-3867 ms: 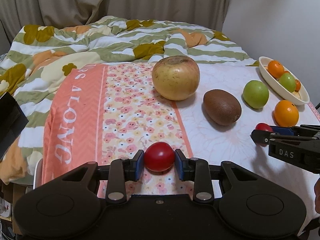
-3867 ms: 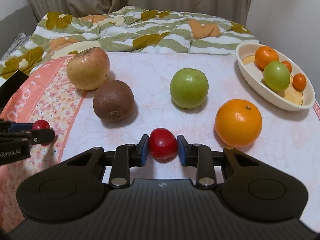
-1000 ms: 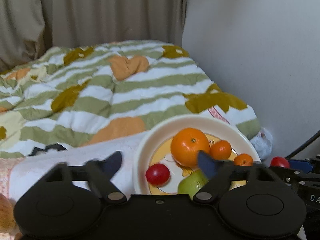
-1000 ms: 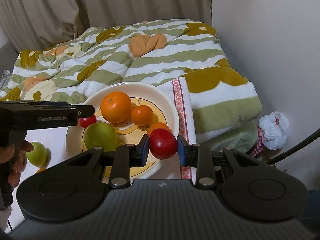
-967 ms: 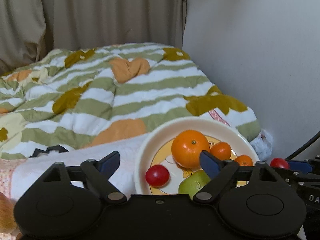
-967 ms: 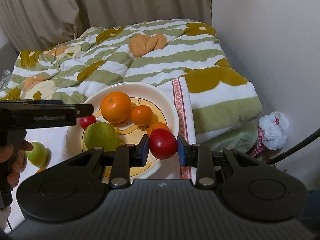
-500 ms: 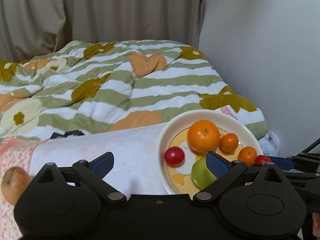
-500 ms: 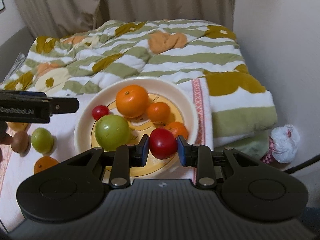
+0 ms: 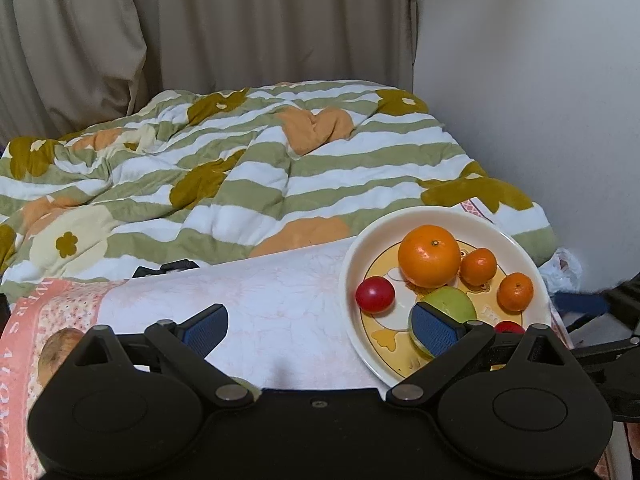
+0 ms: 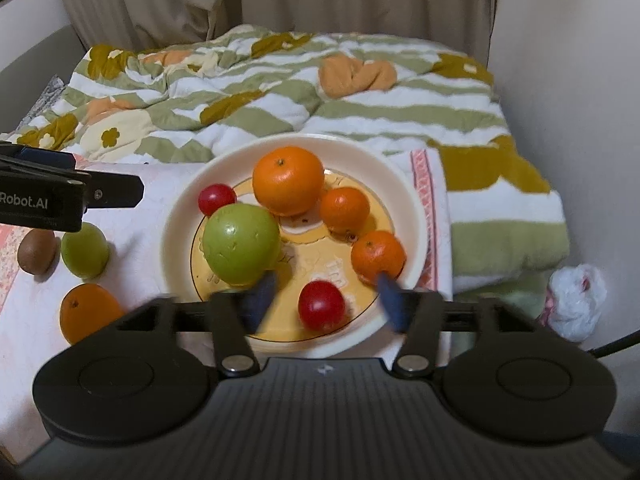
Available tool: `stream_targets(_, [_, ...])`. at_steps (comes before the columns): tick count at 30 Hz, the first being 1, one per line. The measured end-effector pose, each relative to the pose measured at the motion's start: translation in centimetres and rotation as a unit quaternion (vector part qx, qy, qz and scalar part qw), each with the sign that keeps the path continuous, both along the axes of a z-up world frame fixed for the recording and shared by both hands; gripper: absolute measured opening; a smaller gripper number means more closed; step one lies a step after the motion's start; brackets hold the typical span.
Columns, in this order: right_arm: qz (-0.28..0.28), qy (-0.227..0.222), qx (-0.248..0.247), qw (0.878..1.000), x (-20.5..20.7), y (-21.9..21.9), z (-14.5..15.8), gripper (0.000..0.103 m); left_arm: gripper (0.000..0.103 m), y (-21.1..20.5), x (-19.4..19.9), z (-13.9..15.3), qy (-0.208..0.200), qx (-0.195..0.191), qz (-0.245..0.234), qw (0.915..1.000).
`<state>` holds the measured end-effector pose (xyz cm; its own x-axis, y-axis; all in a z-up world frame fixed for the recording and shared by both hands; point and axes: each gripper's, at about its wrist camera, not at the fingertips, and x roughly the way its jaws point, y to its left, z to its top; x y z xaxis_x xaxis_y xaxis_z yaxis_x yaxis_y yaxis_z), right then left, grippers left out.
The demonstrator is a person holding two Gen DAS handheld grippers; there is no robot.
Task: Organize fruits
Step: 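Move both tools back from the bowl toward the remaining fruits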
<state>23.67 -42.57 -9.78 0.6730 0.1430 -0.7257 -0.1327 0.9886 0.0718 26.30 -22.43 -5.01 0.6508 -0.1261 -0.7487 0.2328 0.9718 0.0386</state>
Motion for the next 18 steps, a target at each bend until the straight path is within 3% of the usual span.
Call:
stream_targets(1, [-0.004,-0.009,0.001,1.000,-0.3,-0.1,0.3,0.103,0.100,0.0,-0.2,0.1,-0.001,-0.001,0.000,1.0000])
stream_targets(8, [-0.011,-0.024,0.002,1.000,-2.0,-0.7,1.9,0.103,0.100,0.1,-2.1,1.7,-0.020,-0.005,-0.003,0.9998])
stream_targets(18, [-0.010,-0.043,0.006,0.999,-6.2,-1.0,5.8,0.103,0.100,1.6,-6.7,4.9,-0.046,-0.046,0.017,0.9978])
